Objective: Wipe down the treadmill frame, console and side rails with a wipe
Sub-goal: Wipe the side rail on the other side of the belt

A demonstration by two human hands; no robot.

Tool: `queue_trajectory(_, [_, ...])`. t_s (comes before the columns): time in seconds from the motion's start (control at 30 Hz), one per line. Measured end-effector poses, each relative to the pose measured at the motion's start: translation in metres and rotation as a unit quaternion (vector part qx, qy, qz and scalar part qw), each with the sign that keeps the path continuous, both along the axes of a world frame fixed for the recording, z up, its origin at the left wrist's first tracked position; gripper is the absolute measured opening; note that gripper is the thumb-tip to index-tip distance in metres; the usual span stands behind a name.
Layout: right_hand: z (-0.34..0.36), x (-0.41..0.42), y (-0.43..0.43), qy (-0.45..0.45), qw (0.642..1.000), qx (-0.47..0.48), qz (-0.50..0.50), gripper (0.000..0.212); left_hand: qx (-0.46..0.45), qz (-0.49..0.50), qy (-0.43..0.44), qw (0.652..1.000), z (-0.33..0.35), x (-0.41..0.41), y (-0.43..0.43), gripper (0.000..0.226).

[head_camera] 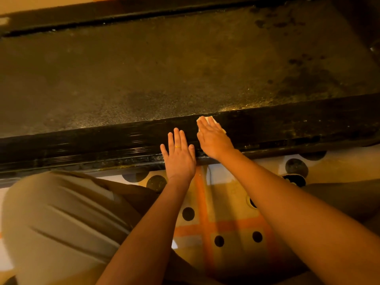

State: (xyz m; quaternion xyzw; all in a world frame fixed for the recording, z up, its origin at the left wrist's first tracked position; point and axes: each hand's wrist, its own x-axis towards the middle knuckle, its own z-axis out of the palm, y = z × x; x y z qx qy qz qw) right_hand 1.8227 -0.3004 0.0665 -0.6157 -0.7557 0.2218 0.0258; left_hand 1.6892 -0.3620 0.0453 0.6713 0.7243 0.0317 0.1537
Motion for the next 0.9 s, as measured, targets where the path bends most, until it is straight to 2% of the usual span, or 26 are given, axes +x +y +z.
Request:
queue_trajectory(0.1, [-0.001, 0.007, 0.013, -0.004, 1.000, -0.010, 0.012, 0.053, -0.010, 0.001, -0.002, 1.000, 0.001, -0.001, 0.001, 0.061])
queue_trajectory(0.27, [-0.006, 0.062, 0.013, -0.015, 0.997, -0.011, -0.079, 0.053, -0.011, 0.004, -0.010, 1.000, 0.000, 0.000, 0.003, 0.061])
queue_trajectory(0.37, [-0.005, 0.081, -0.019, -0.009, 0.994, -0.006, -0.104, 0.054, -0.003, 0.008, -0.007, 1.000, -0.002, 0.001, 0.002, 0.060])
queue_trajectory(0.5, [-0.010, 0.083, -0.057, -0.025, 0.996, 0.005, -0.081, 0.054, 0.002, 0.013, -0.008, 1.000, -0.002, 0.003, 0.003, 0.060])
queue_trajectory(0.73, [-0.013, 0.095, 0.022, -0.011, 0.996, -0.002, -0.092, 0.054, 0.006, 0.039, 0.022, 0.999, -0.001, 0.015, 0.007, 0.060])
queue_trajectory(0.9, [-0.015, 0.102, -0.028, -0.020, 0.997, 0.011, -0.078, 0.055, 0.009, -0.014, -0.006, 1.000, 0.001, 0.067, 0.030, 0.058])
